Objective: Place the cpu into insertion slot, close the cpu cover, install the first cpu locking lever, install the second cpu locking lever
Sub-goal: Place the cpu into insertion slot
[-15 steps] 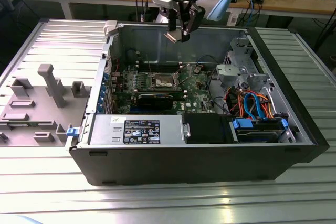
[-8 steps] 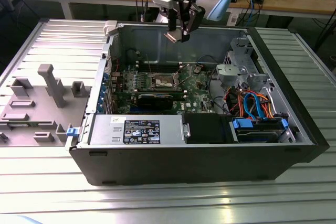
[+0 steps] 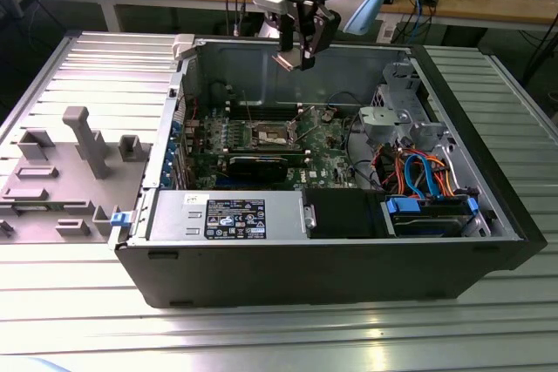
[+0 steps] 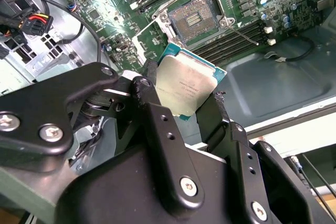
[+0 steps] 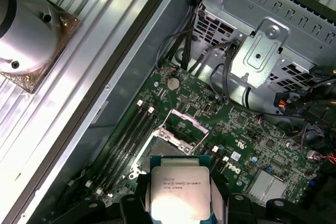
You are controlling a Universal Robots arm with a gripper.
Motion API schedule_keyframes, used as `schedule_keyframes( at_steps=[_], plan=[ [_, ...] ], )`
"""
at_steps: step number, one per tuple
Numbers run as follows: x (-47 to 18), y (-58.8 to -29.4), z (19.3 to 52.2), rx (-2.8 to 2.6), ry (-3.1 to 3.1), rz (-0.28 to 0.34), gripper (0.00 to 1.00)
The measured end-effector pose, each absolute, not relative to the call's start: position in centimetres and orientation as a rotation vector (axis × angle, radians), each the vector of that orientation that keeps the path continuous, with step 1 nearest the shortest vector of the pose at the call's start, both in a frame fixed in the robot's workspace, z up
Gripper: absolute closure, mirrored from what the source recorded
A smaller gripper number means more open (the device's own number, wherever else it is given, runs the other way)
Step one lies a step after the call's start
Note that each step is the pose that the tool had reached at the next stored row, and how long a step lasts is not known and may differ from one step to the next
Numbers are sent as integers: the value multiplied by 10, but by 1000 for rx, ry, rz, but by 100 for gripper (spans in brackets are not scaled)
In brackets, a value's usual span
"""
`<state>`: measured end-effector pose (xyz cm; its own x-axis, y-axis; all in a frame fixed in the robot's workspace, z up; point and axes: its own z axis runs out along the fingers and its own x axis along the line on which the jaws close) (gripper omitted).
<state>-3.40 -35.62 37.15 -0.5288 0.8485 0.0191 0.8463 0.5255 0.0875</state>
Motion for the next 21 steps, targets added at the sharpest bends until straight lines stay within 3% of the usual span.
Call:
schedule_keyframes(
  at_steps=[21],
  plan=[
    [-34,-356,371,1566,2688,133,46]
  ],
)
